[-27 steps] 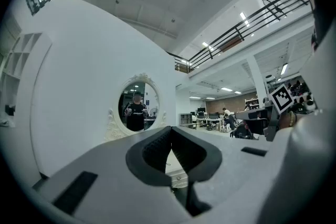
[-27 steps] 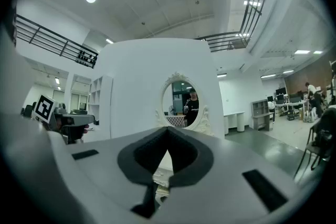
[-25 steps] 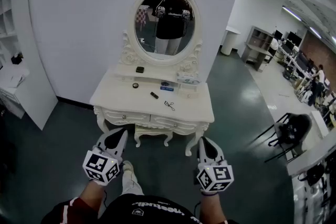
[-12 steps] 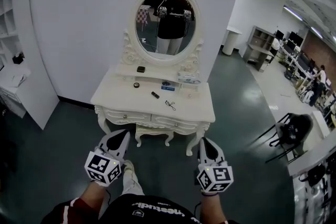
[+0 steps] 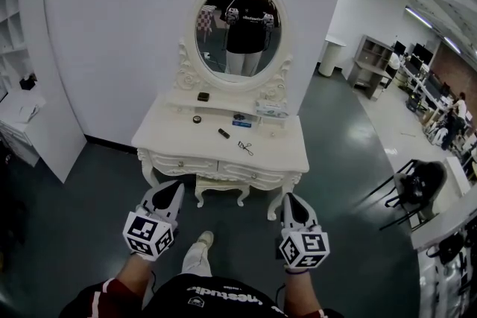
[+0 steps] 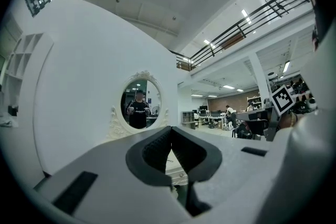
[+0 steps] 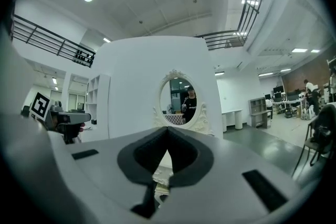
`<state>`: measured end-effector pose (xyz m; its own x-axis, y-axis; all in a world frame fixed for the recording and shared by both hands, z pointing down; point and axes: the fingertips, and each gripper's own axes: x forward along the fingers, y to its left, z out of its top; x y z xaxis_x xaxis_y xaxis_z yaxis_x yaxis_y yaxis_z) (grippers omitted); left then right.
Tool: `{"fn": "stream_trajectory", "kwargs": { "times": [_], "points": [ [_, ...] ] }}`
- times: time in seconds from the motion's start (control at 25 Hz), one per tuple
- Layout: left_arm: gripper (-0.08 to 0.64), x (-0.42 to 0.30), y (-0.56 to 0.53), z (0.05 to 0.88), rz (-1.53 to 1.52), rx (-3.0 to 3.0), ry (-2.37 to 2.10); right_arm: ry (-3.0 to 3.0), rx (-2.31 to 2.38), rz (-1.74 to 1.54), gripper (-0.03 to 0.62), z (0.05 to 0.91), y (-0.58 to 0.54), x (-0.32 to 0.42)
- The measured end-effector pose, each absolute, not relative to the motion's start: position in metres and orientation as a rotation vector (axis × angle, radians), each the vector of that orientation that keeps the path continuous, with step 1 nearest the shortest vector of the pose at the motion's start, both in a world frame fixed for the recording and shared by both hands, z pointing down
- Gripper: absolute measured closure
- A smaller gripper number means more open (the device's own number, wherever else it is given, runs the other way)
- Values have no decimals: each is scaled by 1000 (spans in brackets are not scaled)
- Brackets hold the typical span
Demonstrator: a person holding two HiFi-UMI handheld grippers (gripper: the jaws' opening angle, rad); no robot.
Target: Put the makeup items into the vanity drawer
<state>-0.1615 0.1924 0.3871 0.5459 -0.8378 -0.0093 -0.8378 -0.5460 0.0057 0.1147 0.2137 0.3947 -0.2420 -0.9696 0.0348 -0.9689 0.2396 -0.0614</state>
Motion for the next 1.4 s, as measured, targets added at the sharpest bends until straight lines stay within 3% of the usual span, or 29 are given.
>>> {"fn": "stream_trajectory", "kwargs": {
  "times": [0.72, 1.4],
  "points": [
    [555, -143, 117, 395, -54, 2762, -1432, 2454, -1961, -105, 589, 394, 154, 130],
    [555, -115, -12, 397, -7, 2762, -1368, 2523, -1922, -5, 589, 371, 15, 148]
  ]
}}
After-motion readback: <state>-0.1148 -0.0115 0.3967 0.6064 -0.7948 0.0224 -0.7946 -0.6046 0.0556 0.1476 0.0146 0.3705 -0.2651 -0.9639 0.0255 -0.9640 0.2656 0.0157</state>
